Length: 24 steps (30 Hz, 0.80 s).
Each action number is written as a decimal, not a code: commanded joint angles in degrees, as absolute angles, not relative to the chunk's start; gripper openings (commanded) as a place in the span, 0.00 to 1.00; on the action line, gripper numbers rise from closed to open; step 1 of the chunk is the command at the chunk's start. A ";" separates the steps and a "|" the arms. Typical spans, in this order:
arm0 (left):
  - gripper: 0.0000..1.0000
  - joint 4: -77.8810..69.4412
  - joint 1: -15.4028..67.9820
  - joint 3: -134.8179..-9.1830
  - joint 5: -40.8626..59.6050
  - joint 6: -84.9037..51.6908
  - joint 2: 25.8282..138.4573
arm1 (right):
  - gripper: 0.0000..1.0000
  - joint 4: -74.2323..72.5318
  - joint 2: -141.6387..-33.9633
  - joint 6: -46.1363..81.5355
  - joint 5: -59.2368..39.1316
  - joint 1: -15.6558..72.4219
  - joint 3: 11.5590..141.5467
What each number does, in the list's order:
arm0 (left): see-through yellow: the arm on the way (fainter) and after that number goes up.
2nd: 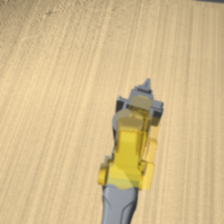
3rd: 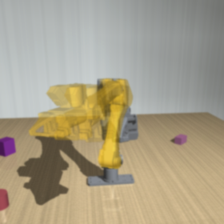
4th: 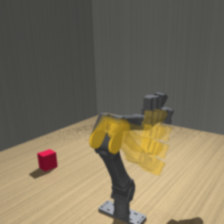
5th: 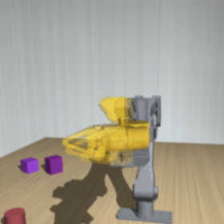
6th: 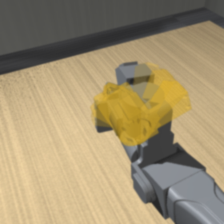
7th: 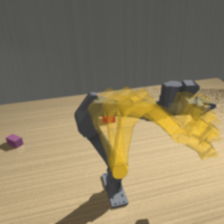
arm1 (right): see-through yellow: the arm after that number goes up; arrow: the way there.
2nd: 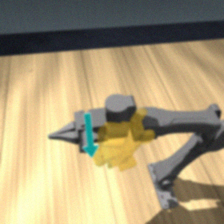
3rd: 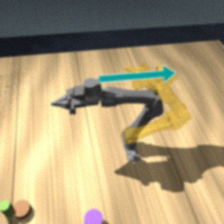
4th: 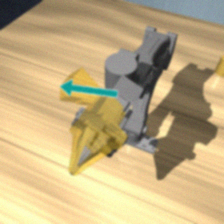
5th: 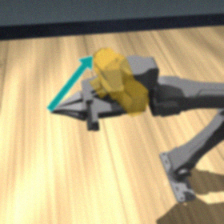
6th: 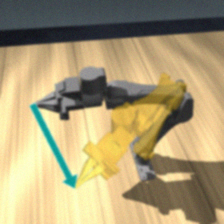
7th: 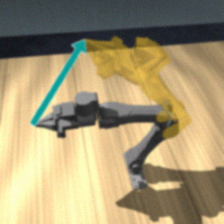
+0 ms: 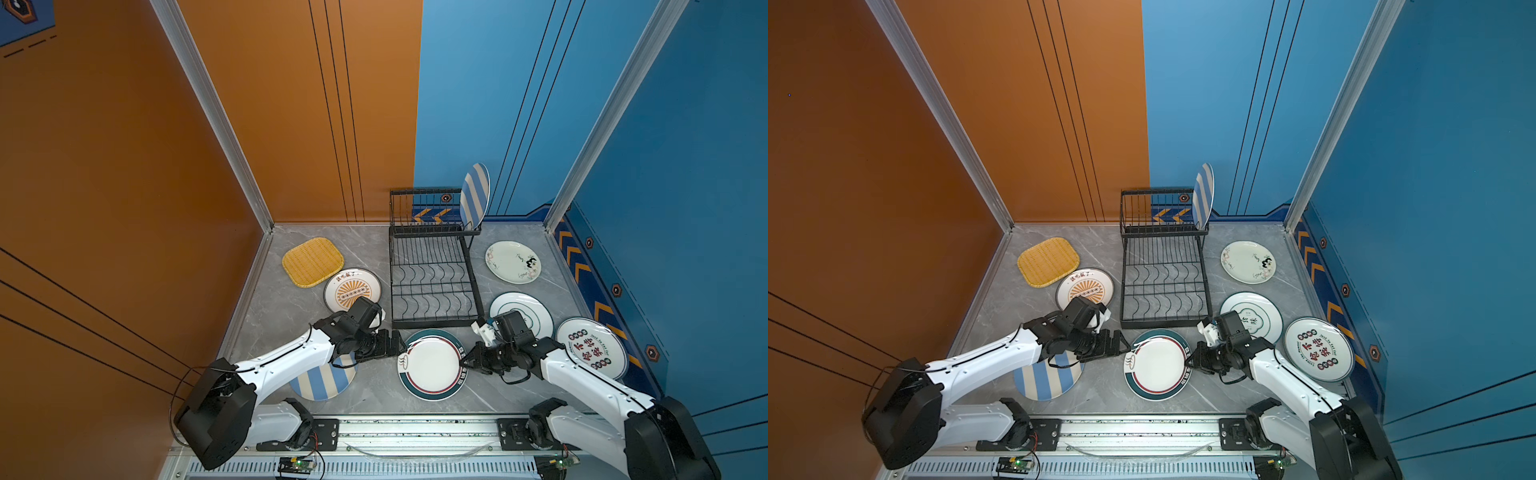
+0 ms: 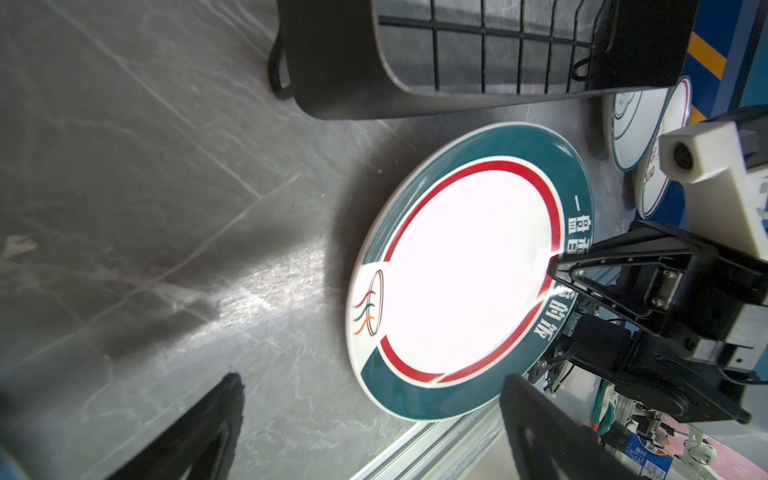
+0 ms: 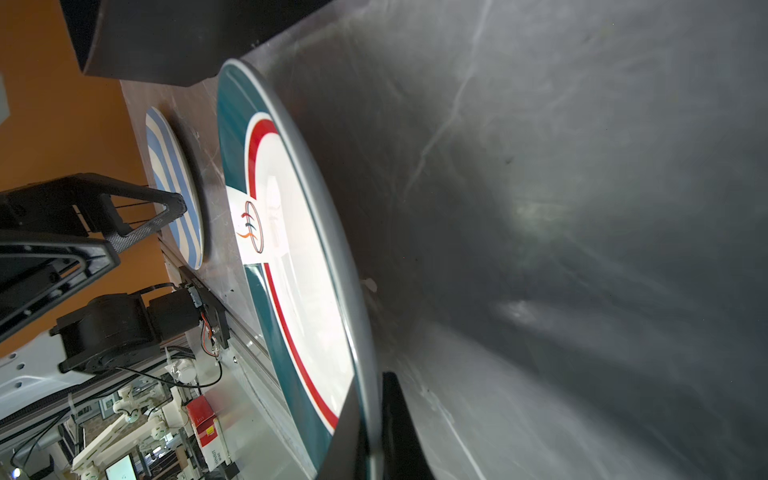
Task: Load the plates into the dish rack
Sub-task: 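Push the green-rimmed plate toward the left gripper with right gripper, then pinch the green-rimmed plate's edges with both grippers and tilt it upright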
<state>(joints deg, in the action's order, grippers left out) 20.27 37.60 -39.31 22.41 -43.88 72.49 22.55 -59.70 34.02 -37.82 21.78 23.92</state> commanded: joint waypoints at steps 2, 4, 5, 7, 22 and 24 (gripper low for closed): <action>0.95 17.34 36.02 -38.30 26.39 -45.08 69.68 | 0.00 28.82 -53.92 36.49 -38.45 21.97 26.66; 0.95 16.76 35.23 -38.52 27.43 -45.26 69.09 | 0.00 29.50 -51.73 37.75 -39.08 21.90 27.86; 0.95 16.45 34.93 -38.63 27.95 -45.27 68.91 | 0.00 29.74 -50.94 38.34 -39.12 21.85 28.53; 0.94 14.78 34.05 -38.63 29.51 -45.65 68.42 | 0.00 29.88 -50.19 39.38 -39.43 21.67 30.09; 0.73 1.51 26.20 -42.53 39.51 -47.98 71.22 | 0.00 26.14 -60.36 38.20 -45.18 17.06 44.47; 0.68 -0.13 25.99 -43.73 40.55 -48.07 72.43 | 0.00 24.49 -61.74 38.91 -46.12 17.09 45.33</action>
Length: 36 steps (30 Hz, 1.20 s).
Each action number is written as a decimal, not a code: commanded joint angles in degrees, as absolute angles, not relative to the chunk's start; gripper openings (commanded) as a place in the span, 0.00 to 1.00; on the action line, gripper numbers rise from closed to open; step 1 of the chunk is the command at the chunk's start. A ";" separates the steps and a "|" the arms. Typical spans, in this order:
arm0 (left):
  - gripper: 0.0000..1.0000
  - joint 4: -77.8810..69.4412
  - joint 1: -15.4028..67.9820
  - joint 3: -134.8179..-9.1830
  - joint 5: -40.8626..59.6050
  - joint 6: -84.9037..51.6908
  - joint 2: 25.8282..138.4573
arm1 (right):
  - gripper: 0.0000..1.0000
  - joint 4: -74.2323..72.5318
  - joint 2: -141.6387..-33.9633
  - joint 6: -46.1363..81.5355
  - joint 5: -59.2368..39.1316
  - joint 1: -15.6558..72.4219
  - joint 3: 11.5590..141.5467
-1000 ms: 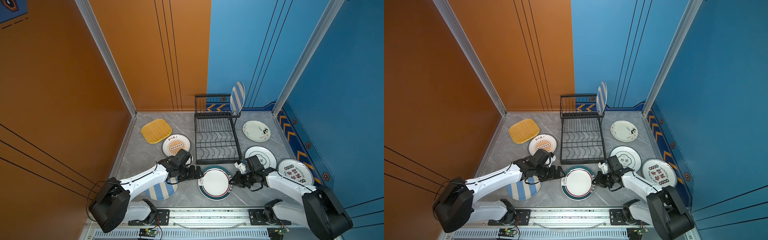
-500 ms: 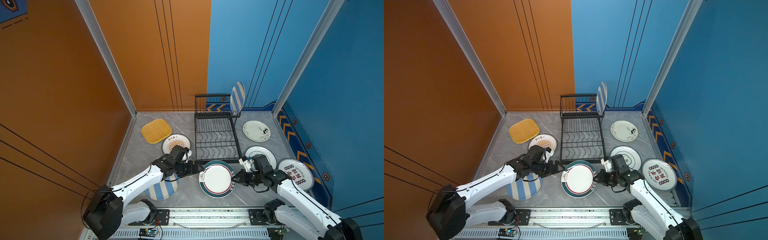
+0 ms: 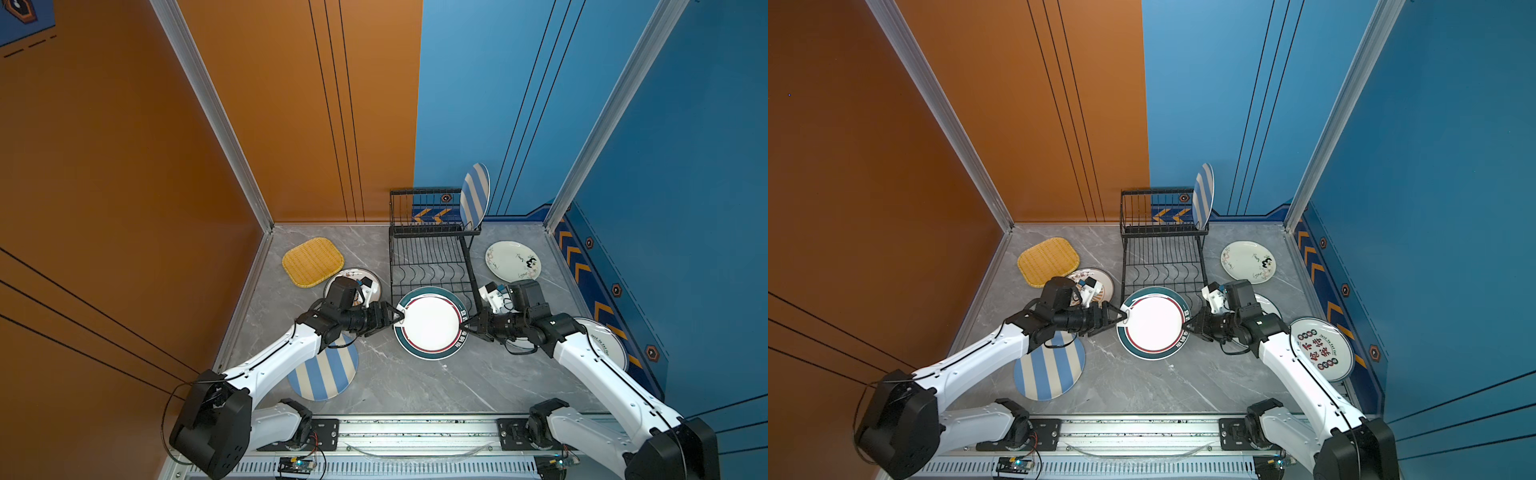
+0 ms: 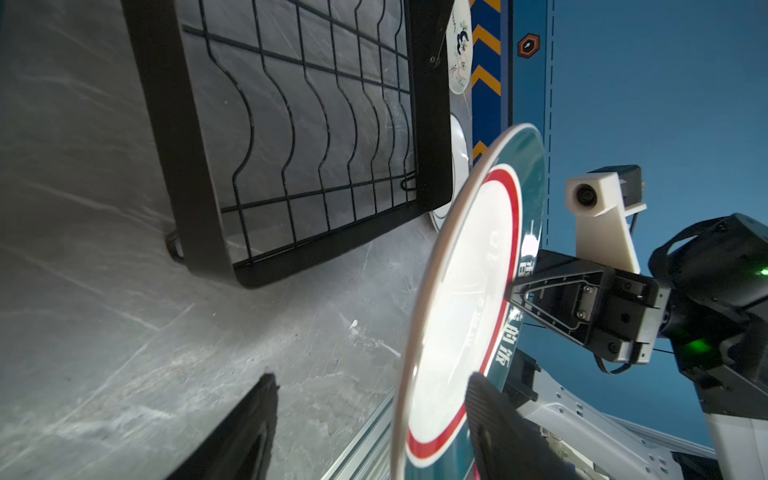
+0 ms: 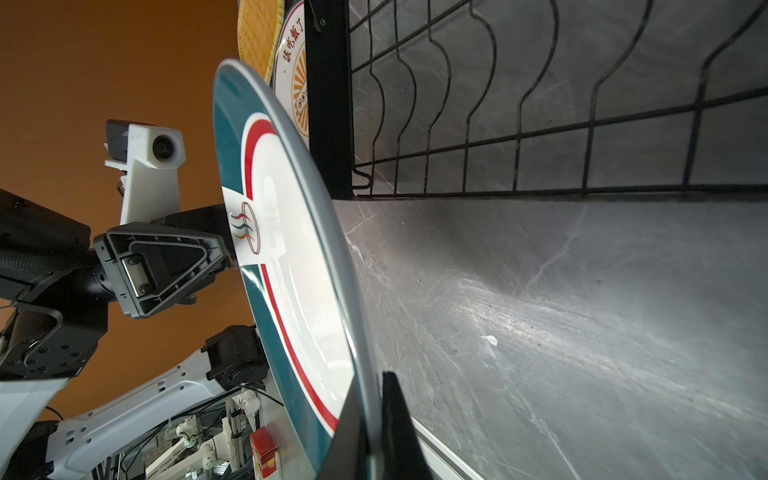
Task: Load the plates into the dish rack
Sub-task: 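Pinch the green-rimmed plate's edges with both grippers and tilt it upright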
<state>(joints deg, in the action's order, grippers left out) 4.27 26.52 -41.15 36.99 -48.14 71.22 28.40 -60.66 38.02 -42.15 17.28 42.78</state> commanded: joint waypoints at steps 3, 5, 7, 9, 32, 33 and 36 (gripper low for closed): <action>0.60 -2.36 25.67 -45.02 41.51 -48.44 73.81 | 0.00 22.47 -63.37 39.73 -46.79 16.99 46.34; 0.54 -4.14 25.38 -45.22 41.88 -49.27 74.48 | 0.00 21.21 -64.17 40.23 -46.93 17.00 46.70; 0.48 -5.37 25.26 -45.33 42.23 -49.95 74.83 | 0.00 19.96 -64.80 40.93 -47.19 16.97 47.22; 0.43 -5.97 25.27 -45.40 42.41 -50.31 75.18 | 0.00 18.75 -65.31 41.51 -47.46 17.01 47.45; 0.00 -10.17 25.03 -47.93 47.46 -53.66 77.58 | 0.45 1.82 -74.32 46.85 -54.52 19.06 52.28; 0.00 -10.56 25.14 -48.27 48.03 -53.90 77.90 | 0.45 1.18 -74.99 46.92 -54.67 19.40 52.53; 0.00 -11.25 25.57 -49.17 49.25 -54.22 78.64 | 0.44 -1.23 -76.93 47.93 -54.92 19.87 53.15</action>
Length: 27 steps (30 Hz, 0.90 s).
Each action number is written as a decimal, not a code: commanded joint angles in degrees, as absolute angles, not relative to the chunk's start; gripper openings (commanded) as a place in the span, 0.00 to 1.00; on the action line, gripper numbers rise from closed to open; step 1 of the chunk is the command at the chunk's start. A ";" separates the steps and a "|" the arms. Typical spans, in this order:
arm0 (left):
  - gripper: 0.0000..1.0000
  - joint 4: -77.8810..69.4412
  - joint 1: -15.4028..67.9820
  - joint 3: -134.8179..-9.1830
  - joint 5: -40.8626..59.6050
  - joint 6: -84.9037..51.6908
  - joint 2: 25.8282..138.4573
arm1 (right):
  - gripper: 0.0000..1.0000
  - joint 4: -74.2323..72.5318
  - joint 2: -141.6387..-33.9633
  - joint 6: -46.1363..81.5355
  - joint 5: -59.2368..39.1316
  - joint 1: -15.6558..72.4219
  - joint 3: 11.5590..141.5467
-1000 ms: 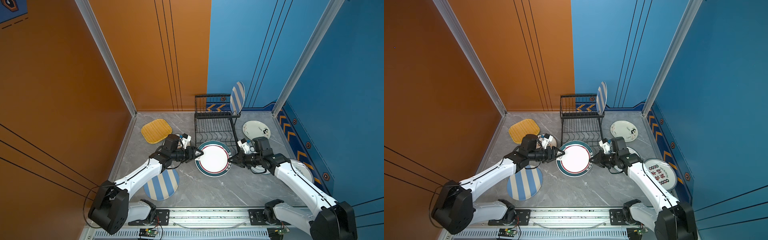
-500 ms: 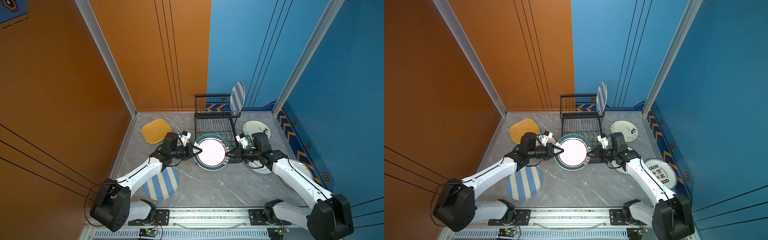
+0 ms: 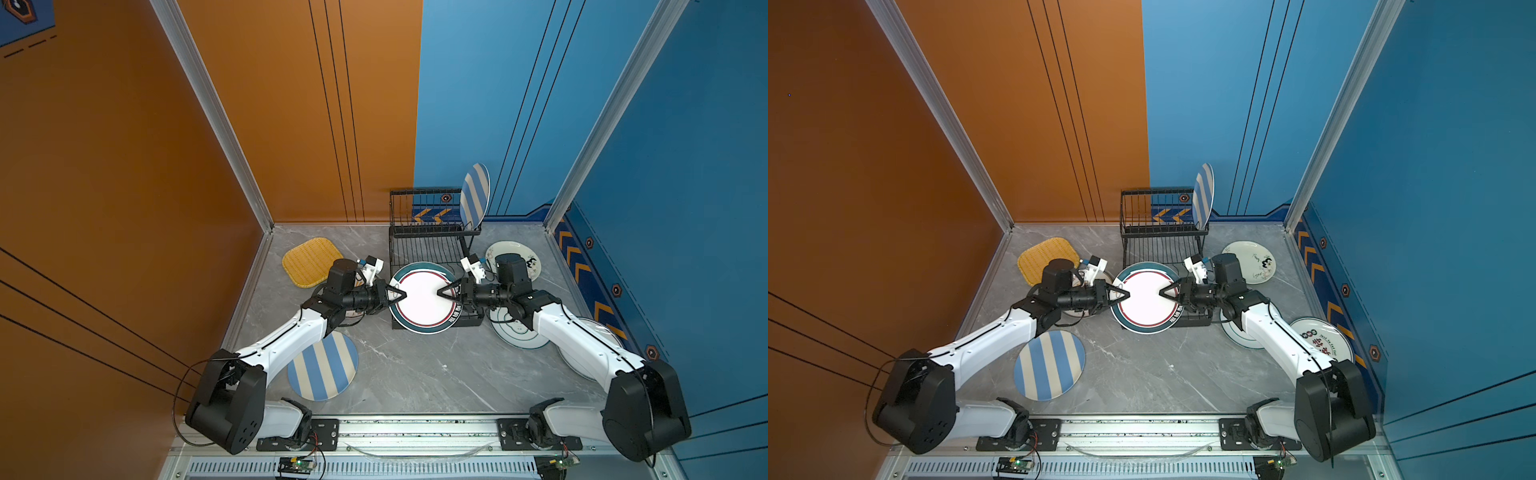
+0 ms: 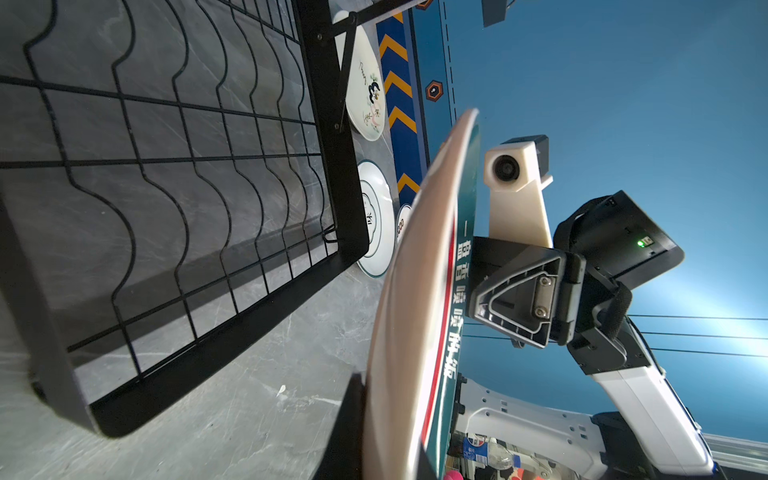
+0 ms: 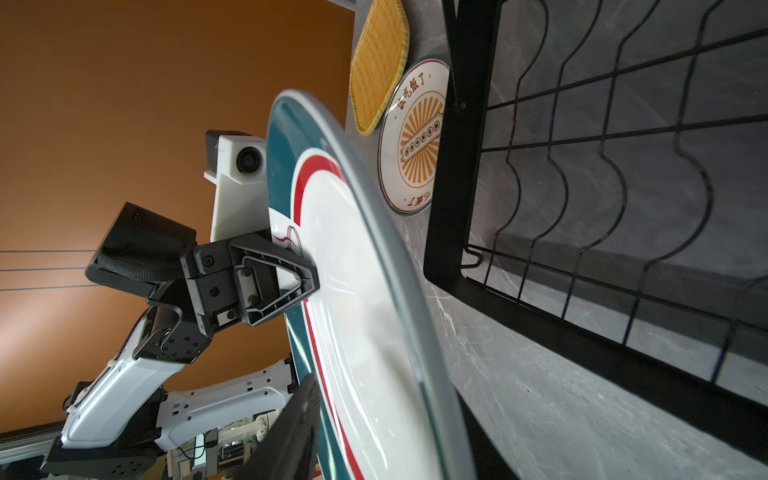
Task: Load the plates into the dish rack
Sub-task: 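Pinch the green-rimmed plate's edges with both grippers and tilt it upright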
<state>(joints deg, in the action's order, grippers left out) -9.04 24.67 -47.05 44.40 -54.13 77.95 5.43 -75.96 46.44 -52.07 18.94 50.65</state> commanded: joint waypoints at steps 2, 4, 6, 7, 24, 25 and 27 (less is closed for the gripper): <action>0.00 -11.27 25.66 -49.39 49.49 -54.34 79.01 | 0.42 -2.89 -77.93 48.83 -55.34 19.95 53.58; 0.00 -11.29 25.66 -49.52 49.57 -54.40 79.19 | 0.40 -4.18 -78.20 49.51 -55.59 19.98 53.82; 0.00 -11.32 25.58 -49.43 49.54 -54.39 79.41 | 0.37 -4.57 -78.41 49.74 -56.02 19.89 54.14; 0.00 -11.31 25.49 -49.40 49.50 -54.40 79.47 | 0.35 -4.65 -78.48 49.83 -56.20 19.91 54.30; 0.43 -11.05 23.00 -49.22 48.90 -53.97 80.99 | 0.00 4.40 -77.63 44.76 -53.75 19.41 57.37; 0.48 -10.59 22.70 -49.20 48.64 -53.61 80.86 | 0.00 6.64 -77.17 43.30 -52.32 19.28 57.92; 0.59 -7.67 22.09 -49.70 47.66 -51.86 80.52 | 0.00 11.78 -75.96 40.77 -47.90 18.84 59.23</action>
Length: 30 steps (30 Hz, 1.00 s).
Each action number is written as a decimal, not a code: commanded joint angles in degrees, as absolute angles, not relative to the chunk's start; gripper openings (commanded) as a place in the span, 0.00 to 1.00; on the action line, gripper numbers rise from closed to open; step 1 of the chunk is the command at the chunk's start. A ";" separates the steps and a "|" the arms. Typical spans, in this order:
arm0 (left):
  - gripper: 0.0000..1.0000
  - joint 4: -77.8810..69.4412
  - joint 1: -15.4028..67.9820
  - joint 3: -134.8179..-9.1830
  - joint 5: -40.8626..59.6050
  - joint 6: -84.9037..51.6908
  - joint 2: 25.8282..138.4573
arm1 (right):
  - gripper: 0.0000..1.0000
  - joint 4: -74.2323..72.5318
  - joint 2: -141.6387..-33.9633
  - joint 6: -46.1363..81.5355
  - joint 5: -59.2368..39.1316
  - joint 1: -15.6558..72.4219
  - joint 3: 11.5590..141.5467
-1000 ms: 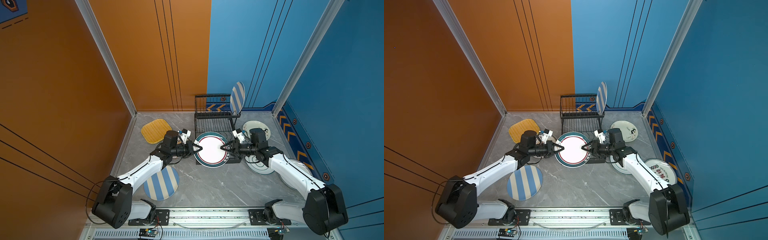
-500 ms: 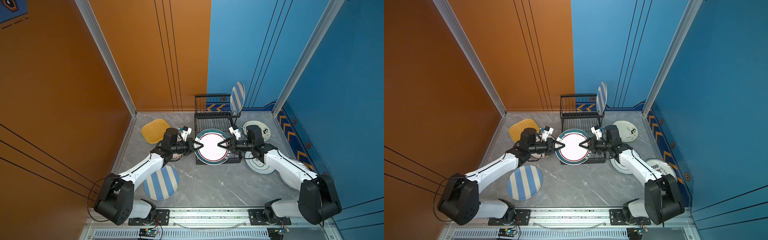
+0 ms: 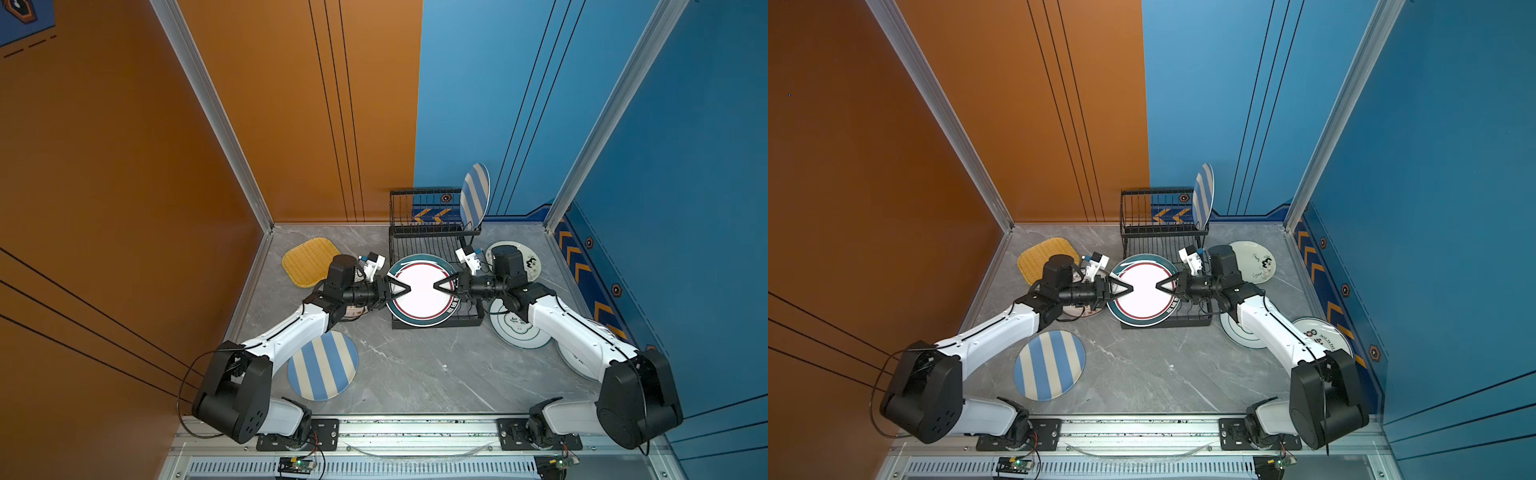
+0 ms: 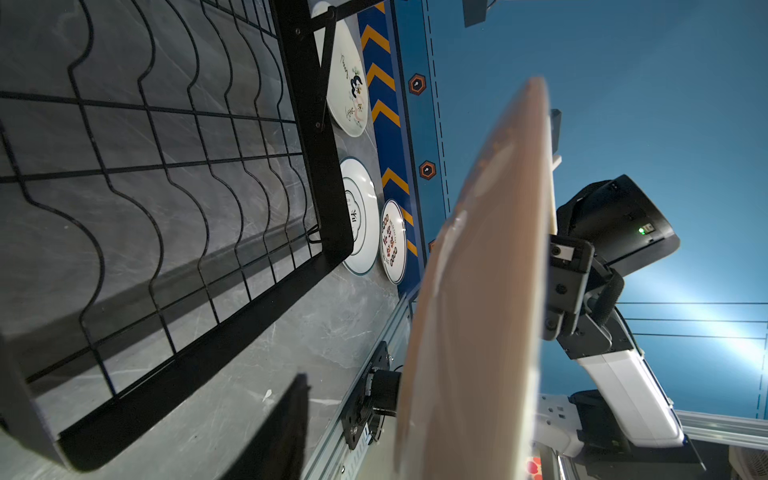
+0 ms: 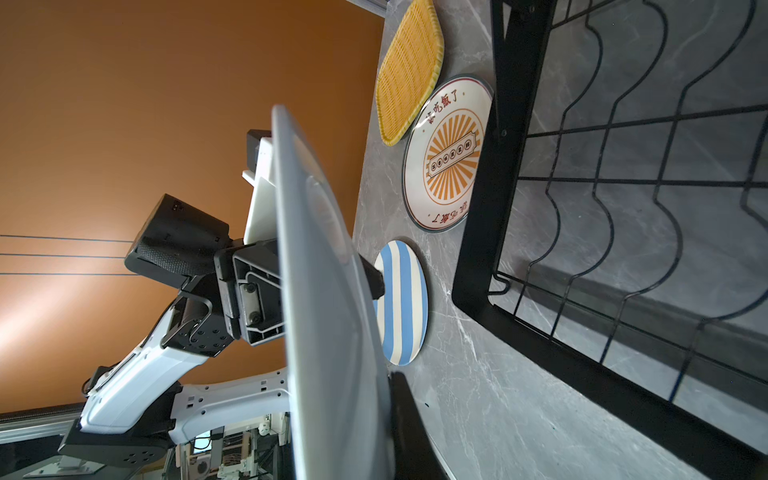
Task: Load the plates into the dish rack
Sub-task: 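Pinch the green-rimmed plate's edges with both grippers and tilt it upright, then carry the upright green-rimmed plate with right gripper into the rack while left gripper releases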
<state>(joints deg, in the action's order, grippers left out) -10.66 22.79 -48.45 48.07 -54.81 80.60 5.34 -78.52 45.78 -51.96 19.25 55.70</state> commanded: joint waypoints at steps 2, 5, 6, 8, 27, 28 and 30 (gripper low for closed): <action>0.69 -2.88 21.55 -51.18 46.43 -48.59 80.21 | 0.00 17.86 -74.67 37.62 -42.65 18.75 61.24; 0.79 2.84 20.68 -53.33 44.54 -44.70 79.81 | 0.00 27.75 -73.17 32.82 -33.67 19.23 65.36; 0.81 4.14 20.29 -53.90 43.84 -43.91 79.70 | 0.00 30.64 -72.86 31.29 -30.32 19.51 67.06; 0.84 5.58 19.71 -54.82 43.00 -42.97 79.72 | 0.00 34.55 -72.16 29.69 -25.46 20.02 69.99; 0.92 19.01 19.01 -60.98 29.36 -34.52 81.03 | 0.00 48.69 -85.13 18.45 22.96 31.86 109.01; 0.92 19.01 19.14 -60.91 29.06 -34.37 81.03 | 0.00 48.48 -86.88 17.19 24.77 32.02 111.34; 0.93 19.01 19.24 -60.80 28.76 -34.28 81.11 | 0.00 46.86 -89.37 15.03 27.84 32.07 114.28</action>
<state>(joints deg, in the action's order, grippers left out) 16.84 19.18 -59.90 30.61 -36.01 80.75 48.45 -87.37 19.86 18.44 31.75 109.97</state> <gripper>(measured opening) 0.927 0.131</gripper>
